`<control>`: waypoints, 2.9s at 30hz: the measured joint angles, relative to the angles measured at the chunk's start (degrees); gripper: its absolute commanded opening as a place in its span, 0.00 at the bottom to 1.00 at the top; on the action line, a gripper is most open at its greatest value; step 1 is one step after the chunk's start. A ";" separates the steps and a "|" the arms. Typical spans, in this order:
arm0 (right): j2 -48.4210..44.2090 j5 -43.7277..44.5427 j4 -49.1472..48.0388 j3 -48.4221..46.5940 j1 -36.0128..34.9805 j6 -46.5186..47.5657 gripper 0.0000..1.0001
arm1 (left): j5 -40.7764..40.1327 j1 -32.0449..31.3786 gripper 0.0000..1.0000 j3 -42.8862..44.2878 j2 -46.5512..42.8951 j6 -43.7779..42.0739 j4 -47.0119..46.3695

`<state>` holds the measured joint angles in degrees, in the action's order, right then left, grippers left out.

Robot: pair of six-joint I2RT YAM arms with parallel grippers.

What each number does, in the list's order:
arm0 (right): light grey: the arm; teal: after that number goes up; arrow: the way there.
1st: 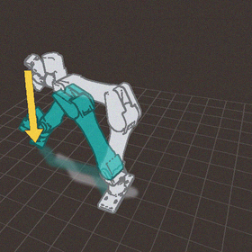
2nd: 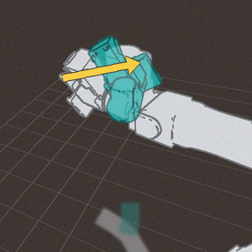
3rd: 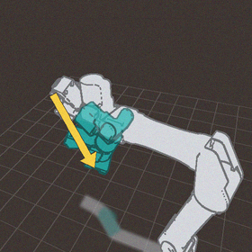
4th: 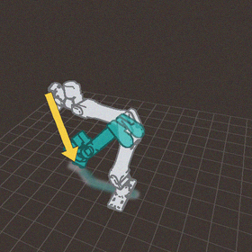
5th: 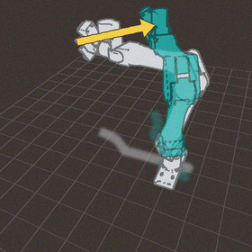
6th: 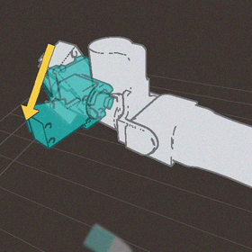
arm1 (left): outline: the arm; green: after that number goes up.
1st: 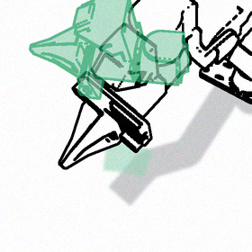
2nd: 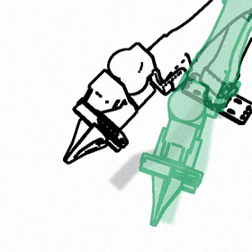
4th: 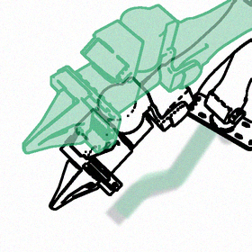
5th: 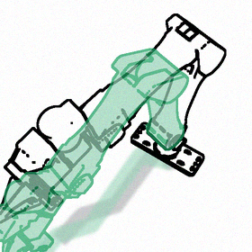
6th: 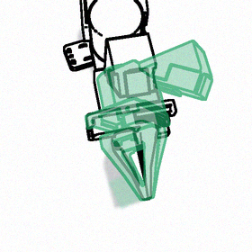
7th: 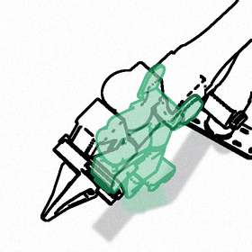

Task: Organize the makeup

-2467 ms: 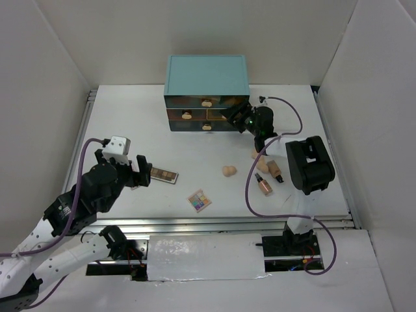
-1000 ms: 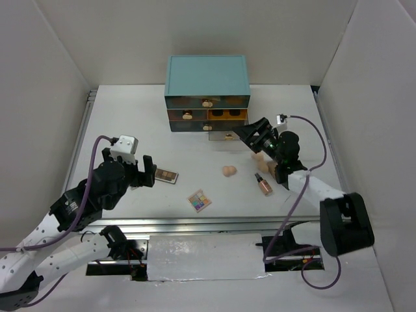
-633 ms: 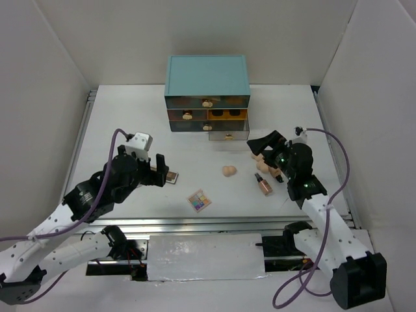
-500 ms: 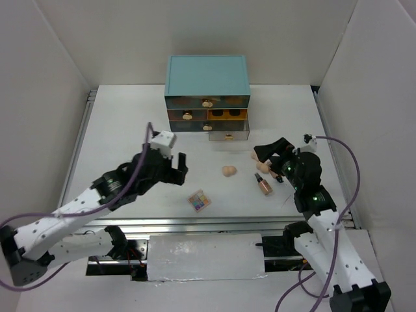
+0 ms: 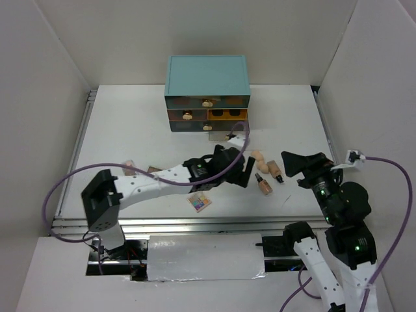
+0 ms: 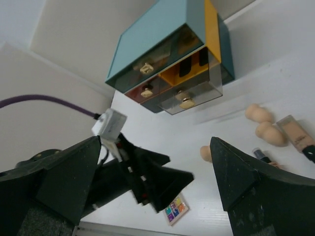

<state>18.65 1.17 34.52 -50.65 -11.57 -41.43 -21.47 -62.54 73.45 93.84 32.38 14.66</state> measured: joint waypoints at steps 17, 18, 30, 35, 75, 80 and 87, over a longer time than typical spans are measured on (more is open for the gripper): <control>-5.84 7.82 14.47 -13.86 -0.02 2.97 1.00 | -11.39 -6.88 0.98 40.94 36.37 24.87 15.61; -5.84 7.48 14.62 -13.73 -0.02 3.06 1.00 | -11.85 -6.88 0.96 42.34 37.51 25.22 16.39; -8.70 2.58 14.67 -12.57 -0.02 3.67 1.00 | -14.34 -6.86 0.75 49.57 47.71 27.15 20.90; -9.42 1.86 14.56 -12.59 -0.02 3.61 1.00 | -15.04 -7.08 0.48 46.80 47.39 28.41 20.94; -6.88 -0.46 10.43 -10.08 -0.02 7.72 1.00 | 12.07 17.38 0.06 23.08 11.80 -56.70 -10.29; -6.91 0.24 10.03 -10.10 -0.02 8.94 1.00 | 16.79 18.97 0.13 24.17 18.34 -61.05 -9.07; -6.95 0.02 7.98 -8.87 -0.02 9.16 1.00 | 19.63 20.57 0.99 25.68 21.90 -62.23 -8.70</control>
<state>11.70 1.19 42.50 -59.53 -11.60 -32.27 -1.85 -41.98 99.13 115.74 -29.85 5.96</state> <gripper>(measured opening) 0.999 0.733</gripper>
